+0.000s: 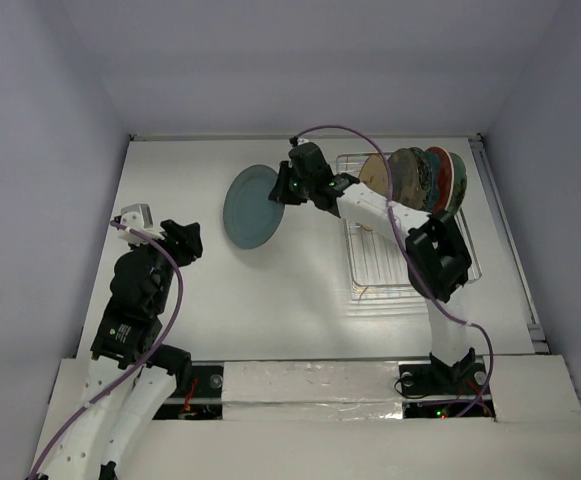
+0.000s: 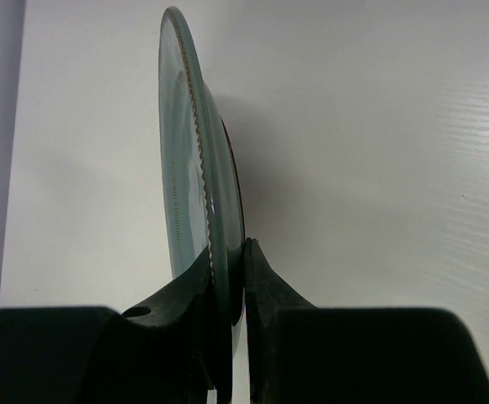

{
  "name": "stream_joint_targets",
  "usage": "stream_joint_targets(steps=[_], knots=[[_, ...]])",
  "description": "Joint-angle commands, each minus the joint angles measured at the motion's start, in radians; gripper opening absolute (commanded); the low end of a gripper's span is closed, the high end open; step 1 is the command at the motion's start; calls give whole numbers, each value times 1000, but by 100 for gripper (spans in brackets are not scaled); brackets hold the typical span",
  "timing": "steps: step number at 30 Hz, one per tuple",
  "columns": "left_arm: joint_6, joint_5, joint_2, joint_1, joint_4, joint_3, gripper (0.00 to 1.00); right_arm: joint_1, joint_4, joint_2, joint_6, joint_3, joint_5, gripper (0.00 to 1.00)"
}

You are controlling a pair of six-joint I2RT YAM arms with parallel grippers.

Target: Unload the plates from the dish rack

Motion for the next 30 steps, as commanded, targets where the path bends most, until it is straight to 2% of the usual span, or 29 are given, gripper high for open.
stream_joint_targets(steps=[1, 10, 12, 16, 17, 24, 29, 30], knots=[[-4, 3, -5, -5, 18, -1, 48, 1, 280, -76, 75, 16, -19, 0], [-3, 3, -7, -5, 24, -4, 48, 22, 351, -81, 93, -217, 26, 0], [-1, 3, -2, -5, 26, -4, 48, 33, 355, -92, 82, -254, 56, 5], [0, 3, -3, -5, 24, -6, 48, 42, 349, -98, 73, -321, 124, 8], [0, 3, -5, -5, 26, -4, 48, 42, 335, -96, 73, -338, 142, 10], [2, 3, -5, -5, 28, -4, 48, 42, 292, -61, 76, -392, 171, 44], [0, 3, -5, -5, 28, -6, 48, 42, 275, -40, 78, -423, 171, 46], [0, 3, -5, -5, 29, -6, 48, 42, 280, -35, 78, -429, 170, 49]])
